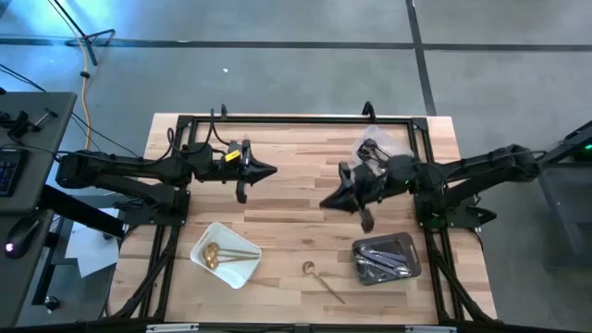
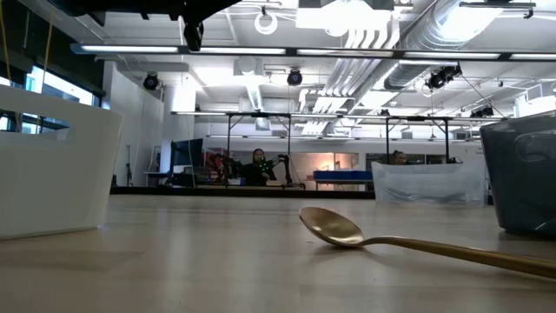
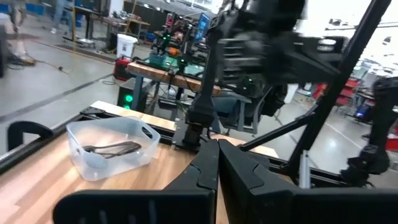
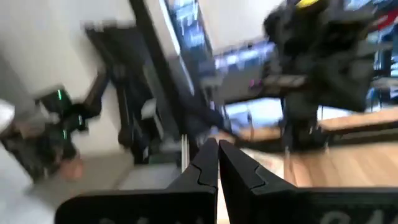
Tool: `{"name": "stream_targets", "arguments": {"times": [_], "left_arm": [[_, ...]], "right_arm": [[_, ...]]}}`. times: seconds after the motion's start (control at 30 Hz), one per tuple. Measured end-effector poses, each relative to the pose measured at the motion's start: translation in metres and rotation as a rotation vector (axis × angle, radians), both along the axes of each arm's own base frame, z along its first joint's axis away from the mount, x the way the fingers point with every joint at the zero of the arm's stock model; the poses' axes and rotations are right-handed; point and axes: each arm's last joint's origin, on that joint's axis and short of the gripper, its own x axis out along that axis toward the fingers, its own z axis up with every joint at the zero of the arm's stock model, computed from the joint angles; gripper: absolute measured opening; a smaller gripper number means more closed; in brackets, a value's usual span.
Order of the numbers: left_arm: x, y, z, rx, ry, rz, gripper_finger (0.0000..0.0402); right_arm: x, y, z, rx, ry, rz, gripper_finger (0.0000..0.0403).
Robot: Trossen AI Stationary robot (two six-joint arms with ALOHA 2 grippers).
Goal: Sort silverware by color (type)
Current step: Put the gold spoon into the white bin
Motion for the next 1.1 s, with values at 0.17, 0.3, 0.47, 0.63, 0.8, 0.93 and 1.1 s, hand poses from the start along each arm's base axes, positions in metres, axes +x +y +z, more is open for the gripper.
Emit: {"name": "stream_targets", "arguments": {"times": [0.17, 0.3, 0.47, 0.63, 0.8, 0.93, 1.1], "left_arm": [[0.0, 0.001, 0.0, 0.006, 0.0, 0.03, 0.0], [0.0, 0.001, 0.0, 0.013, 0.006, 0.032, 0.0], [0.0, 0.001, -0.001, 0.014, 0.008, 0.032, 0.0], [0.0, 0.001, -0.001, 0.015, 0.009, 0.032, 0.0], [0.0, 0.001, -0.001, 0.015, 0.014, 0.032, 0.0], [0.0, 0.001, -0.002, 0.014, 0.025, 0.032, 0.0], [0.0, 0.001, -0.003, 0.014, 0.028, 0.032, 0.0]], "right_arm": [[0.019, 0.025, 0.011, -0.029, 0.235, -0.045, 0.0], [0.04, 0.043, 0.013, 0.067, 0.379, -0.046, 0.0], [0.066, 0.07, 0.005, 0.195, 0.581, -0.04, 0.0], [0.081, 0.102, -0.017, 0.274, 0.889, -0.04, 0.0], [0.099, 0.137, -0.055, 0.299, 1.069, -0.078, 0.0004], [0.113, 0.157, -0.087, 0.302, 1.161, -0.07, 0.0032], [0.125, 0.164, -0.115, 0.272, 1.289, -0.079, 0.0089]]}}
